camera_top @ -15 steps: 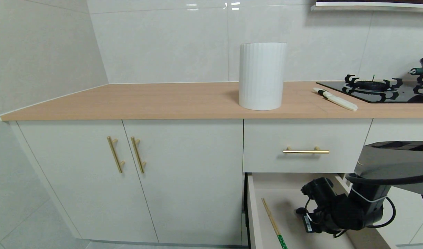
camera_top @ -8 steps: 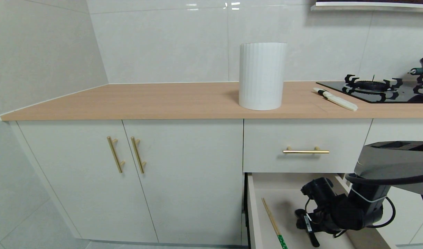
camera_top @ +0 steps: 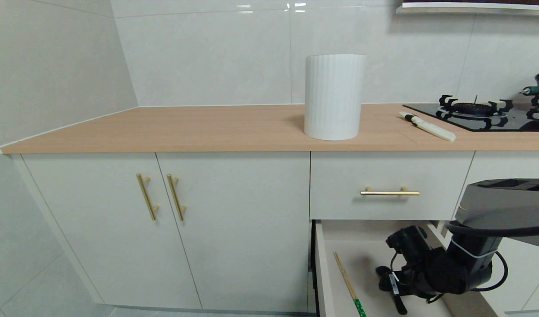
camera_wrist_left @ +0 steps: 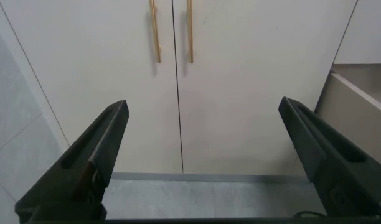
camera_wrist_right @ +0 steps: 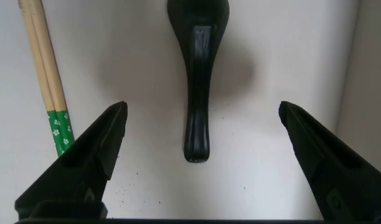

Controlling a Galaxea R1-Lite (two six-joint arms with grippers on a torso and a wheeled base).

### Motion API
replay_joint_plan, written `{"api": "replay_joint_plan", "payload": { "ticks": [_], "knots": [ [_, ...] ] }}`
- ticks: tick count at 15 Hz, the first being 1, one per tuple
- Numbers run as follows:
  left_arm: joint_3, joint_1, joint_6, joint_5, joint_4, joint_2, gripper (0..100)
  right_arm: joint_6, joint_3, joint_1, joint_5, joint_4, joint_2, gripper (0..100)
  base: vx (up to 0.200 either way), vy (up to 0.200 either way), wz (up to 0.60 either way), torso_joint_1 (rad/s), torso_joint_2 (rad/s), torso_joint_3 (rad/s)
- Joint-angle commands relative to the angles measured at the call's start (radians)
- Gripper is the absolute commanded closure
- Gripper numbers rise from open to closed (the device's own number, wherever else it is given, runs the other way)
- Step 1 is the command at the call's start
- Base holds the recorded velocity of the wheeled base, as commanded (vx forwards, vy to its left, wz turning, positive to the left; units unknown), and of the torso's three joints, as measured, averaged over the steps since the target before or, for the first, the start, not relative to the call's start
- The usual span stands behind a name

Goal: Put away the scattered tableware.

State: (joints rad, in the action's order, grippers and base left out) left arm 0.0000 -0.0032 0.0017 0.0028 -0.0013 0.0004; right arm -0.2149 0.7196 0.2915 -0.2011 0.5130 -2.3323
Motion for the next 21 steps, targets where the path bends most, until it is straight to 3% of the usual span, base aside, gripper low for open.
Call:
{"api": "replay_joint_plan", "payload": {
  "ticks": [1,4,6,9,12,21],
  "knots": [
    [0.0,0.0,0.0,0.0,0.0,0.0,0,-0.008,-0.052,-0.009,-0.001,-0.008,0.162,0,0.0,0.0,0.0,0.0,0.0,0.0],
    [0.0,0.0,0.0,0.0,0.0,0.0,0,-0.004,-0.126,-0.014,0.006,-0.014,0.386,0,0.0,0.0,0.0,0.0,0.0,0.0],
    [0.0,0.0,0.0,0.0,0.0,0.0,0,-0.003,-0.126,0.008,0.009,-0.117,0.522,0,0.0,0.0,0.0,0.0,0.0,0.0],
    [0.0,0.0,0.0,0.0,0.0,0.0,0,-0.003,-0.114,0.054,0.02,-0.241,0.643,0,0.0,0.0,0.0,0.0,0.0,0.0],
    [0.0,0.0,0.0,0.0,0.0,0.0,0,-0.001,-0.115,0.089,0.019,-0.269,0.693,0,0.0,0.0,0.0,0.0,0.0,0.0],
    [0.0,0.0,-0.002,0.0,0.0,0.0,0,-0.001,-0.114,0.161,0.02,-0.378,0.791,0,-0.2,0.0,0.0,0.001,0.0,0.003]
  ]
}}
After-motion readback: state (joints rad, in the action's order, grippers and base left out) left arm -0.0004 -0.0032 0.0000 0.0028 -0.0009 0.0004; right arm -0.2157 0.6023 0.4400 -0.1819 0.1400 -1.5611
